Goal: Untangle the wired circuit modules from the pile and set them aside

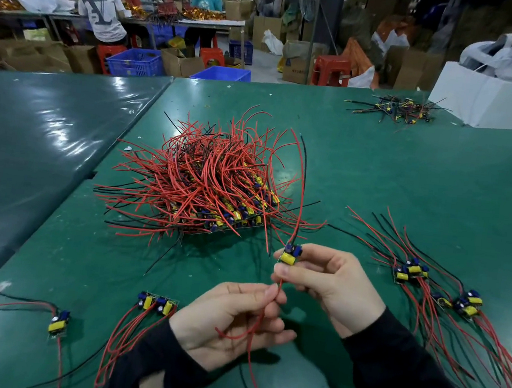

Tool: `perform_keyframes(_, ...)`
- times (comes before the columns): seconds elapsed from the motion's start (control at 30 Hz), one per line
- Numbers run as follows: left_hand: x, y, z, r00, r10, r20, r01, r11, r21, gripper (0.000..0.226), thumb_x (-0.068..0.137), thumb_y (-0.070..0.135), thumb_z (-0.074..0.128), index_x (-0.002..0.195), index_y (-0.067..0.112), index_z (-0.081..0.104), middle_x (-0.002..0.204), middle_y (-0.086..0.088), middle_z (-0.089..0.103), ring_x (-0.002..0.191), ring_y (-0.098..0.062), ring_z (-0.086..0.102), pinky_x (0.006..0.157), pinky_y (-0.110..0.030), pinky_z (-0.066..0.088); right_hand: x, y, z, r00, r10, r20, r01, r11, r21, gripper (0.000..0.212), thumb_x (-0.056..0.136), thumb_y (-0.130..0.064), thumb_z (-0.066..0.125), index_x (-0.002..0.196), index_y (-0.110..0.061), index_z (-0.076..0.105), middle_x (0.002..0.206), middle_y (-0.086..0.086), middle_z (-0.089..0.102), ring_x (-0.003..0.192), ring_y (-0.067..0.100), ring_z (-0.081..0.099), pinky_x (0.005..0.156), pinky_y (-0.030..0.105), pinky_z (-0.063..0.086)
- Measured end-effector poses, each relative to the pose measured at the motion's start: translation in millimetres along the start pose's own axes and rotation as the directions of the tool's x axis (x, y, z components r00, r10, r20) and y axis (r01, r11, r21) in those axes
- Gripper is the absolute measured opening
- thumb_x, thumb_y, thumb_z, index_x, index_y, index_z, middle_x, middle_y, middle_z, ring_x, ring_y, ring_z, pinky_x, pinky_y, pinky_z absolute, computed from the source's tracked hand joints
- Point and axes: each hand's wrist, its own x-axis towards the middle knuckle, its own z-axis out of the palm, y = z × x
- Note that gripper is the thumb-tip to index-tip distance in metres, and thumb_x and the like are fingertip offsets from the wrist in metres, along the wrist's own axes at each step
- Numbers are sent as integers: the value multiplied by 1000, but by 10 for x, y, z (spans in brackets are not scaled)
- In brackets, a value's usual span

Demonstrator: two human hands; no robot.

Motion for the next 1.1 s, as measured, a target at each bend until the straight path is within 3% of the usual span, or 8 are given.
perform_keyframes(0.17, 9, -78, 69, 977, 211, -31, -201, 959, 198, 17, 74, 19, 60, 65, 5, 66, 52, -4, 50, 47, -16, 56, 69, -36, 58, 28, -29, -60, 984, 8, -179, -2, 999, 34, 23, 47, -28, 79, 69, -19, 77, 68, 3, 72, 65, 9, 65, 49, 12, 36)
perform_keyframes(0.23, 2, -101, 85, 975, 222, -18, -210, 942, 260, 19, 76, 19, 58, 63, 7, 64, 52, -3, 49, 48, -16, 56, 70, -35, 57, 47, -58, -106, 970, 22, -241, -8, 998, 59, 10, 59, -15, 79, 65, -22, 76, 66, 0, 72, 67, 9, 65, 50, 14, 35)
perform_keyframes(0.3, -10, -107, 93, 976, 215, 30, -214, 934, 285, 20, 78, 19, 57, 63, 8, 64, 53, -3, 50, 51, -16, 56, 71, -34, 56, 64, -77, -153, 956, 21, -291, -1, 998, 68, 19, 68, -5, 75, 63, -23, 76, 64, -1, 71, 65, 7, 66, 52, 18, 33)
perform_keyframes(0.57, -38, -94, 60, 963, 207, 175, -261, 881, 394, 20, 83, 17, 58, 66, 12, 68, 57, -6, 61, 68, -21, 69, 63, -20, 52, 79, -128, -219, 913, 1, -407, 36, 996, 84, 15, 71, -5, 75, 66, -19, 75, 66, 0, 72, 74, 13, 64, 58, 23, 32)
perform_keyframes(0.73, -40, -110, 84, 928, 261, 266, -369, 742, 560, 18, 88, 14, 53, 74, 7, 63, 62, -3, 66, 71, -18, 68, 66, -18, 48, 81, -136, -271, 891, 12, -454, 41, 993, 108, 10, 72, -3, 74, 73, -13, 72, 67, -1, 72, 75, 15, 66, 57, 22, 36)
perform_keyframes(0.83, -45, -101, 79, 911, 289, 295, -412, 670, 618, 18, 90, 12, 51, 77, 5, 62, 62, -5, 65, 68, -16, 68, 67, -19, 48, 73, -132, -241, 896, 41, -441, 36, 986, 165, 13, 74, 1, 72, 80, -11, 70, 65, -2, 70, 64, 12, 68, 50, 20, 47)
perform_keyframes(0.93, -59, -86, 68, 928, 279, 245, -371, 681, 631, 18, 90, 8, 53, 74, 6, 61, 56, 0, 62, 57, -16, 67, 59, -21, 48, 63, -156, -224, 909, 73, -411, 35, 968, 249, 12, 77, 4, 67, 83, -7, 68, 63, 1, 69, 55, 14, 67, 48, 27, 56)
perform_keyframes(1.1, -3, -91, 8, 968, 250, -16, -191, 778, 599, 28, 92, -8, 47, 68, 0, 59, 45, -2, 54, 39, -15, 60, 44, -20, 47, 32, -194, -168, 937, 109, -331, 20, 931, 364, 17, 65, -4, 69, 82, -5, 68, 60, 7, 67, 48, 16, 65, 46, 23, 54)
